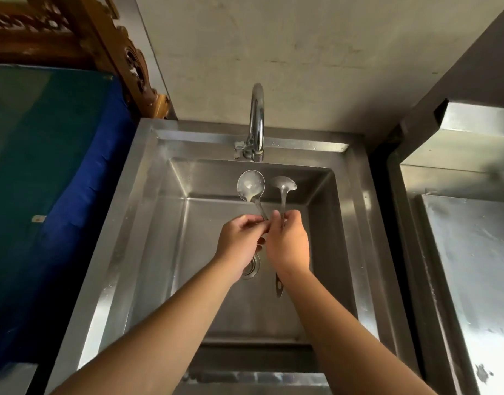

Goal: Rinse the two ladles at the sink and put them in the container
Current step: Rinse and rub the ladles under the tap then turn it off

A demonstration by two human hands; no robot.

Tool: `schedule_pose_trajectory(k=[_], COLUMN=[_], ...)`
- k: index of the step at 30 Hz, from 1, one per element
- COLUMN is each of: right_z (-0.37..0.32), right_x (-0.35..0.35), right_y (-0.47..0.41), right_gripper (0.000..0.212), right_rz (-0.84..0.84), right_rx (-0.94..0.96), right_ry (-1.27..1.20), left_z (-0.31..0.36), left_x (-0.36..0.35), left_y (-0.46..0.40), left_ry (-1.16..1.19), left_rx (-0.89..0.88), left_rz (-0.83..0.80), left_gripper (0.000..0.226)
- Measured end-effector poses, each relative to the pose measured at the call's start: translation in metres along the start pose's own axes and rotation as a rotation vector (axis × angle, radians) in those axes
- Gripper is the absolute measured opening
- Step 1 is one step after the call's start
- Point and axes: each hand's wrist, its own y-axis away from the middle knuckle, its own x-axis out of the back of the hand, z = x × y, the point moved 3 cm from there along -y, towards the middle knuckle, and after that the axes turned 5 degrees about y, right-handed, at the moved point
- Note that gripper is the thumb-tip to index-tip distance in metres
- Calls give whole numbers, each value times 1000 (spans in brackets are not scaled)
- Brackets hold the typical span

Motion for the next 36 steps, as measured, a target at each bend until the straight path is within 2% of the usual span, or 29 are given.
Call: schedule_pose_trajectory(k=[3,7,11,17,21,26,31,33,36], right_z=[-2,1,2,6,9,12,13,12,9], right_x=[-15,-21,-26,-25,-21,-19,-19,-18,-15], right_y=[-20,-42,-57,-64,-65,-68,-72,-73,-74], right_gripper=[29,29,21,22,21,23,28,30,28], right_rz=[31,62,60,51,65,60,56,54,43], right_rx=[-25,-70,-76,-85,-76,-67,-77,-84,-88], right_ry=[13,36,83,131,145,165,189,185,174], left_z=[5,24,58,100,103,115,119,122,125], left_x=[19,47,63,41,24,11,13,12,11], left_y=[-38,-85,-137,-195,-220,-233,-235,-235,-233], left_ry=[-198,-585,-1017,-1477,-1576,-1529,-1479,-1471,-1477], left_rx=[-80,-252,-527,-866,-892,-940,-844,-828,-804], left_rz=[-80,-70,-19,-9,-64,-48,-94,-100,-106], left_gripper=[14,18,29,52,59,31,15,12,18])
